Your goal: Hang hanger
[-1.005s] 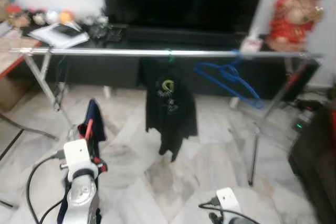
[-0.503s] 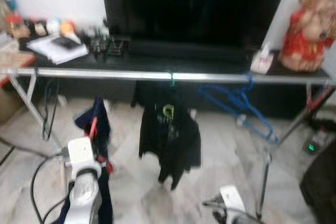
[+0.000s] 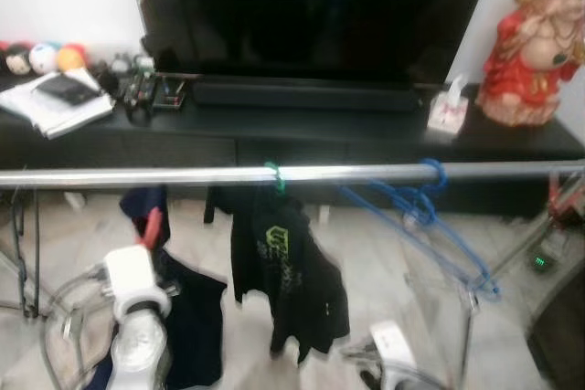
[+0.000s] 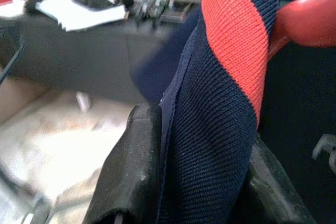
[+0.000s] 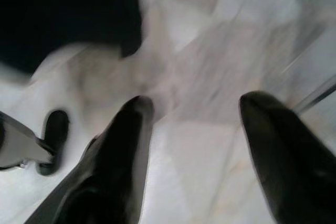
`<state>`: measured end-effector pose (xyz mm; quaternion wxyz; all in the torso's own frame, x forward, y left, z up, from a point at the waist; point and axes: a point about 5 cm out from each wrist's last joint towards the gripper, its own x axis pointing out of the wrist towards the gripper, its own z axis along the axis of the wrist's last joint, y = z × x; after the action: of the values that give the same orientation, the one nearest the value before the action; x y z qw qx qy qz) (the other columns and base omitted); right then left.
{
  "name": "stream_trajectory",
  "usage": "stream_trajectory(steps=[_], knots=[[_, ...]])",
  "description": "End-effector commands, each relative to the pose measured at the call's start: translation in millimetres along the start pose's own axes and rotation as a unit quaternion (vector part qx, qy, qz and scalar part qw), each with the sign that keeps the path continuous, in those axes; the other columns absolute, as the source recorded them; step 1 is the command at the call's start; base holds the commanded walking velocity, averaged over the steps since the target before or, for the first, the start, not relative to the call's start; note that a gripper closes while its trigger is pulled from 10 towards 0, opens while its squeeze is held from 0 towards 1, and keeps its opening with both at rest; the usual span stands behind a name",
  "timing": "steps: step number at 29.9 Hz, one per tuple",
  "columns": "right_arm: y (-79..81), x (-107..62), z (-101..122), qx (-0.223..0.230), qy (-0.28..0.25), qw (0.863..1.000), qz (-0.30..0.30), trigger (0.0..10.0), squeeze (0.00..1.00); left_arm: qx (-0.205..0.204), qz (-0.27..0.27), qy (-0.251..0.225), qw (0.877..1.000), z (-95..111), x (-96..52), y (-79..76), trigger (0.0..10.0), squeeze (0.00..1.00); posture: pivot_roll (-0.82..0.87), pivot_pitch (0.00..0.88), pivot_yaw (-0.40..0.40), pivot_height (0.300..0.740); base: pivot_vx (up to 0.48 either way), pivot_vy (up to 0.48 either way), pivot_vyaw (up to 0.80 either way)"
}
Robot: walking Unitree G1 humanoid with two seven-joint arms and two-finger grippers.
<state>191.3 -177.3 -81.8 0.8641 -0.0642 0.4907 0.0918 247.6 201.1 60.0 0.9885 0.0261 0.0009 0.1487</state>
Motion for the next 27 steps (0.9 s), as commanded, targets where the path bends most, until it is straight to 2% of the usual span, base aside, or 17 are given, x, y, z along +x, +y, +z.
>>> stream_trajectory(steps=[1,9,20,27], knots=[[8.5,2.1,9.1,-0.002,-0.013,1.000,0.012,10.0,0.00,0.009,0.002,-0.048,0.999,14.8,-0.7,7.6,10.0,0.00,-0.01,0.000,-0.057,0.740,0.000,0.000,0.00],[8.3,2.0,9.1,-0.007,-0.013,1.000,0.014,10.0,0.00,0.017,0.003,-0.066,0.998,19.0,-5.4,9.8,10.0,0.00,-0.01,0.000,-0.059,0.740,0.000,0.000,0.00],[8.4,2.0,9.2,-0.012,-0.010,1.000,0.017,10.0,0.00,-0.015,0.057,-0.024,0.998,17.2,20.5,19.6,10.0,0.00,-0.01,0.000,-0.066,0.740,0.000,0.000,0.00],[7.8,1.9,8.8,-0.010,-0.009,1.000,0.015,10.0,0.00,-0.019,0.064,0.002,0.998,17.2,38.0,27.2,10.0,0.00,-0.01,0.000,-0.064,0.740,0.000,0.000,0.00]])
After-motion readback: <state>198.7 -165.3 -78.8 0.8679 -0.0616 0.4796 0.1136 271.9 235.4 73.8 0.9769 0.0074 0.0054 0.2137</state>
